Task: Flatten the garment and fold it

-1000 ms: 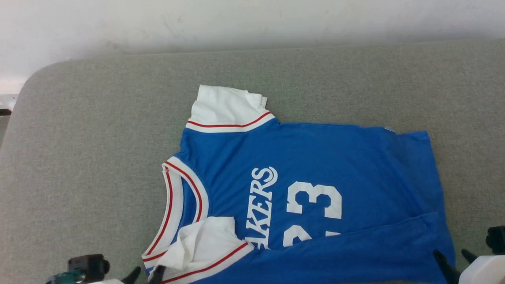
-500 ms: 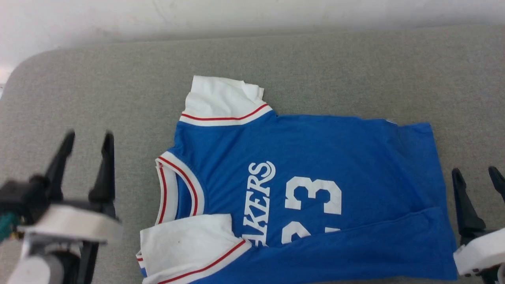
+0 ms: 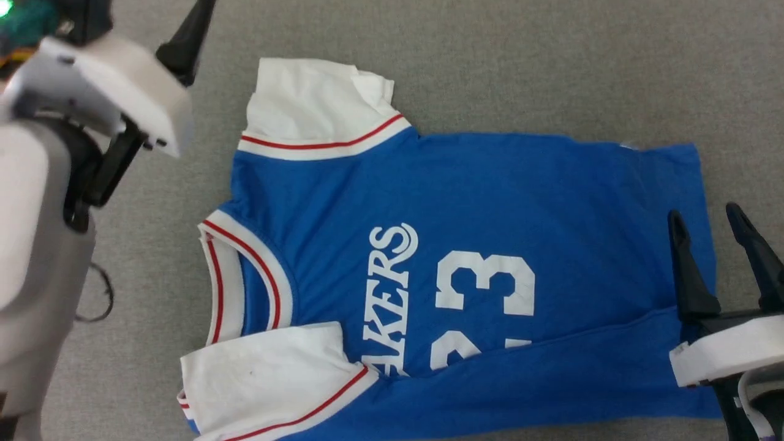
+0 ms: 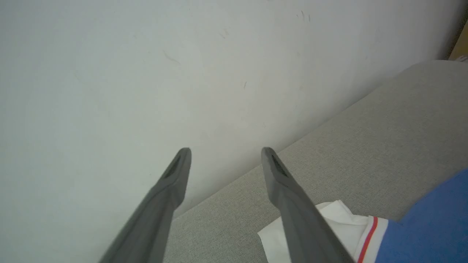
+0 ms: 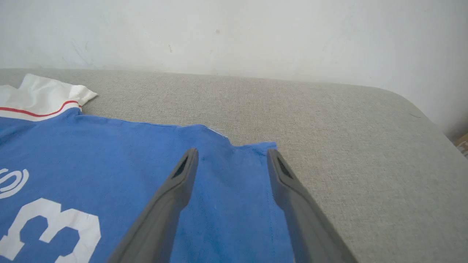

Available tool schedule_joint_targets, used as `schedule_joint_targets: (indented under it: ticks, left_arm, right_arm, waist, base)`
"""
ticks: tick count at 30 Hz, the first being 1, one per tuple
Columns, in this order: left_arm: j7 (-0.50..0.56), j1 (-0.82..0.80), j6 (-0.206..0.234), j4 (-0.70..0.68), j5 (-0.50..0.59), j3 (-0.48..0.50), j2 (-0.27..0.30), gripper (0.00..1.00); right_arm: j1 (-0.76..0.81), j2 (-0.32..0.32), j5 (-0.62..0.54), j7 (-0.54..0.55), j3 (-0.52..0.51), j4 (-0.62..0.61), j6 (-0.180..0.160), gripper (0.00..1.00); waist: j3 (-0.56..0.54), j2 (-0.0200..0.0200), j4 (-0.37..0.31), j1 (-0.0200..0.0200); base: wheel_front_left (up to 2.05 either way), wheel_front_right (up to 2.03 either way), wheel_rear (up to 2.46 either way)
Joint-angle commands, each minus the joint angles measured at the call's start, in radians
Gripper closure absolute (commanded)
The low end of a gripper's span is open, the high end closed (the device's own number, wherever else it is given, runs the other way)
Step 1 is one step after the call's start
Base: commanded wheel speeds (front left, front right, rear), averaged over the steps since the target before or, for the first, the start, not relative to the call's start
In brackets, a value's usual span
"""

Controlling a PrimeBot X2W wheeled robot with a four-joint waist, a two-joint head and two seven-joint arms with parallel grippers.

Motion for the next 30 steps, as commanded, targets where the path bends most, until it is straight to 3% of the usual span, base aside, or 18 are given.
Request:
schedule_joint_targets:
  ticks: [1,5,11,18,19,20,25,30]
  left_arm:
    - [0.034,-0.063,-0.016,0.041,-0.019,-0.034,-0.011,0.00]
    - [0.128,-0.164,-0.030,0.138,-0.080,-0.111,-0.023,0.00]
    - [0.284,-0.240,-0.034,0.238,-0.180,-0.219,0.018,0.00]
    - [0.477,-0.261,-0.034,0.299,-0.300,-0.271,0.058,0.00]
    - [0.492,-0.261,-0.034,0.299,-0.302,-0.279,0.067,0.35]
    - [0.496,-0.261,-0.034,0.298,-0.302,-0.284,0.075,1.00]
    - [0.471,-0.244,-0.034,0.295,-0.324,-0.298,0.097,1.00]
    - [0.414,-0.229,-0.034,0.290,-0.337,-0.318,0.103,1.00]
  right_arm:
    - [-0.028,0.005,-0.008,-0.009,0.007,0.000,-0.001,0.00]
    - [-0.060,0.006,-0.013,-0.008,0.024,0.003,-0.001,0.00]
    - [-0.093,0.007,-0.017,-0.008,0.036,0.006,-0.001,0.00]
    - [-0.104,0.004,-0.018,-0.004,0.026,0.006,-0.001,0.00]
    - [-0.106,0.004,-0.018,-0.004,0.026,0.006,-0.001,0.00]
    - [-0.109,0.005,-0.017,-0.004,0.026,0.005,-0.001,0.00]
    - [-0.132,-0.007,-0.016,0.005,0.039,0.003,-0.001,0.00]
    - [-0.192,-0.065,-0.011,0.038,0.050,-0.032,-0.001,0.00]
  waist:
    - [0.084,0.0000,-0.028,-0.0003]
    - [0.137,0.0000,-0.039,-0.0003]
    - [0.193,0.0000,-0.059,-0.0003]
    - [0.218,0.0000,-0.069,-0.0003]
    - [0.221,0.0000,-0.071,-0.0003]
    - [0.224,0.0000,-0.072,-0.0003]
    - [0.228,0.0000,-0.073,-0.0003]
    - [0.199,0.0000,-0.060,-0.0003]
  base:
    - [0.00,0.00,0.00]
    - [0.00,0.00,0.00]
    - [0.00,0.00,0.00]
    - [0.00,0.00,0.00]
    - [0.00,0.00,0.00]
    - [0.00,0.00,0.00]
    - [0.00,0.00,0.00]
    - [0.00,0.00,0.00]
